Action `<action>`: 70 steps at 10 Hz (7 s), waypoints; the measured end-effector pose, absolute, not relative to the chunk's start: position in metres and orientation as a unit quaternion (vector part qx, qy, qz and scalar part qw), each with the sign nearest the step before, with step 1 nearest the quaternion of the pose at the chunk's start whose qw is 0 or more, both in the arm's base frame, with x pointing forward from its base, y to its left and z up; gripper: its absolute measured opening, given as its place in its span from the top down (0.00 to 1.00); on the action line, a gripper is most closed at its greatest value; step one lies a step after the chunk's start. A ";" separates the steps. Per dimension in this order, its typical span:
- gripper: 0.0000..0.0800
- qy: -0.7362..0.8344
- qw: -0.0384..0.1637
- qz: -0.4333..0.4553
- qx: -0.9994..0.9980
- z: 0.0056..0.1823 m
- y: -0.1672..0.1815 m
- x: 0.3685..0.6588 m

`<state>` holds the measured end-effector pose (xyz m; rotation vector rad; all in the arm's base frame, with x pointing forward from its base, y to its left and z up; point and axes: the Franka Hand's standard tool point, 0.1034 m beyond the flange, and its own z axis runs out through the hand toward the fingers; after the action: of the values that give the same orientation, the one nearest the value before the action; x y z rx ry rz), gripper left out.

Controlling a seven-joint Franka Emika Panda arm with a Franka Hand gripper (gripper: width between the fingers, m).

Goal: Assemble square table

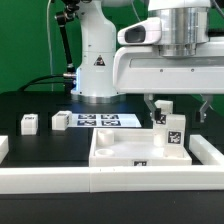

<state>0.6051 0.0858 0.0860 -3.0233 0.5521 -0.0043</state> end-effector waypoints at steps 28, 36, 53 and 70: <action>0.19 0.569 0.065 -0.013 -0.819 0.081 0.102 0.606; 0.19 0.239 0.028 -0.037 -0.970 0.079 0.102 0.610; 0.63 0.366 0.020 -0.046 -0.929 0.078 0.081 0.605; 0.19 0.260 0.013 -0.026 -0.965 0.103 0.090 0.591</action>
Offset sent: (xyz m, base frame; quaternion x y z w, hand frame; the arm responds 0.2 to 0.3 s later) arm 0.0000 0.0000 0.0000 0.0000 0.0000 0.0650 0.9979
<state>0.5905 0.0901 0.1031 -3.0072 0.8085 -0.0825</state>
